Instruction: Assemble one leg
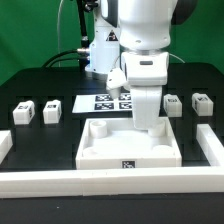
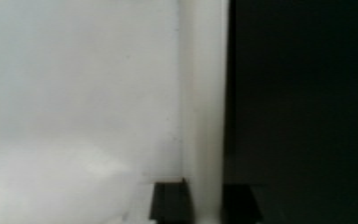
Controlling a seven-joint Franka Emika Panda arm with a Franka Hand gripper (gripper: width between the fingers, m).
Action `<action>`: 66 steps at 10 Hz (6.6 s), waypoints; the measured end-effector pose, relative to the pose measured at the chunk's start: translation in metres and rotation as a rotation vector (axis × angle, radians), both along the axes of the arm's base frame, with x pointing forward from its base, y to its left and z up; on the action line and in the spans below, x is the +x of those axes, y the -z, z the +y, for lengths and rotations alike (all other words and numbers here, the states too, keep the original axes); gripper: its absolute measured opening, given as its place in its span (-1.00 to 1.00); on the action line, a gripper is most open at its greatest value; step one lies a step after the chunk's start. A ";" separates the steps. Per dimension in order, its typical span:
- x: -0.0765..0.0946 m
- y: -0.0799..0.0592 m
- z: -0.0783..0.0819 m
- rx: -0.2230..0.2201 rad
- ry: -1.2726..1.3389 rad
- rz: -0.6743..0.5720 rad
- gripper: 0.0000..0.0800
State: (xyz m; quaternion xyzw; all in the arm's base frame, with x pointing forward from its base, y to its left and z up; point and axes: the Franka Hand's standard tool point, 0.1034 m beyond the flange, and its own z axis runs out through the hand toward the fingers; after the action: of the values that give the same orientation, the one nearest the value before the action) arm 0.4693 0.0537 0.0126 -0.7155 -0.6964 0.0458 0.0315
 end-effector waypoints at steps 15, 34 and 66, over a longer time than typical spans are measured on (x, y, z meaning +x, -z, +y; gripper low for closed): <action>0.020 -0.004 0.035 0.022 0.006 -0.023 0.59; -0.036 -0.035 0.051 -0.092 1.450 -0.018 0.62; -0.110 0.001 0.148 -0.892 1.281 0.520 0.62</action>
Offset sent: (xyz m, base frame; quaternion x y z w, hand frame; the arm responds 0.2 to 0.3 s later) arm 0.0164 0.0239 -0.0029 0.0077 0.0116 -0.0031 0.9999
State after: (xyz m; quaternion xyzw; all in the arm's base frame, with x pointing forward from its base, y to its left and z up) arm 0.3594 0.2017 0.0114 -0.8861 -0.0398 0.4556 -0.0755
